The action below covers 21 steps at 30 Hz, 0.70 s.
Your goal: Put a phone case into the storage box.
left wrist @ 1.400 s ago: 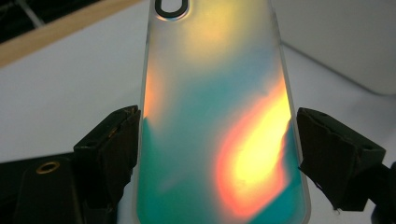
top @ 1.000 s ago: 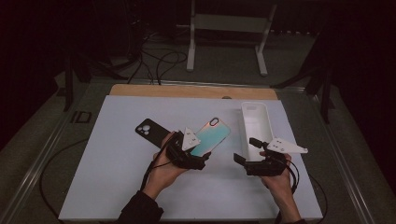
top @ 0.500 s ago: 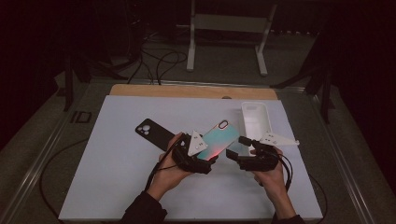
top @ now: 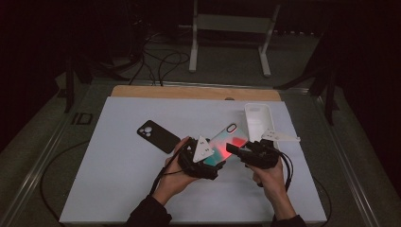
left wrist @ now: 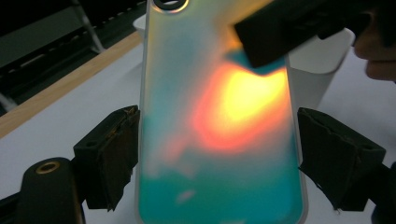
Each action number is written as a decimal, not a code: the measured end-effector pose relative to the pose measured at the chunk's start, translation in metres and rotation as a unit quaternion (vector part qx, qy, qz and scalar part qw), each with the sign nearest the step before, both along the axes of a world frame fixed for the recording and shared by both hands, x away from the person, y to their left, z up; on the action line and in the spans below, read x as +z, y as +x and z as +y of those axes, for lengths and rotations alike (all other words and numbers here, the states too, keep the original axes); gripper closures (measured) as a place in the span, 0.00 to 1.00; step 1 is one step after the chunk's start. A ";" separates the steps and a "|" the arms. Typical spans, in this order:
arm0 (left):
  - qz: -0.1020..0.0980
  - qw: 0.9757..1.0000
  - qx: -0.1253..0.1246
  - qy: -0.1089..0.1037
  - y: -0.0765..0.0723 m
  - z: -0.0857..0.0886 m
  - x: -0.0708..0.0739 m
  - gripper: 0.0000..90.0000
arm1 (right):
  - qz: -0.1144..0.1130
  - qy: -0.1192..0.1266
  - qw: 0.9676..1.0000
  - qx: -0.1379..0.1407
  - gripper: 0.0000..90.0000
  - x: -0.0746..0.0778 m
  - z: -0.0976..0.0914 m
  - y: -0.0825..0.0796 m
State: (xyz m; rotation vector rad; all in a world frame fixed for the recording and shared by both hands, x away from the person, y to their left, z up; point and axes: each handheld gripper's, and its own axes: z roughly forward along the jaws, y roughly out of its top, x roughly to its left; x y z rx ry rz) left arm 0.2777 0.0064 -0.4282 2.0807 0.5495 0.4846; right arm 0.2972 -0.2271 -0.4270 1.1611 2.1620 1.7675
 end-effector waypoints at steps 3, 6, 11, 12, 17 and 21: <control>0.003 1.000 -0.003 0.002 0.000 -0.003 -0.002 0.19 | 0.010 0.007 1.000 0.014 0.79 0.003 0.006 0.002; 0.005 1.000 -0.002 0.004 0.000 -0.004 -0.003 0.19 | 0.011 0.008 1.000 0.022 0.85 0.005 0.008 0.001; -0.006 1.000 0.013 0.014 0.000 -0.005 -0.006 0.18 | 0.016 -0.004 1.000 0.022 0.92 0.007 0.014 0.000; -0.001 1.000 0.010 0.008 0.000 -0.005 -0.007 0.21 | 0.017 0.000 1.000 0.024 0.95 0.007 0.015 0.000; 0.013 1.000 0.011 -0.001 0.003 0.001 -0.008 0.19 | 0.002 -0.023 1.000 0.007 0.97 0.007 0.016 -0.002; 0.035 0.999 0.009 -0.021 0.008 0.012 -0.006 0.18 | -0.004 -0.027 1.000 0.007 0.97 0.009 0.014 -0.002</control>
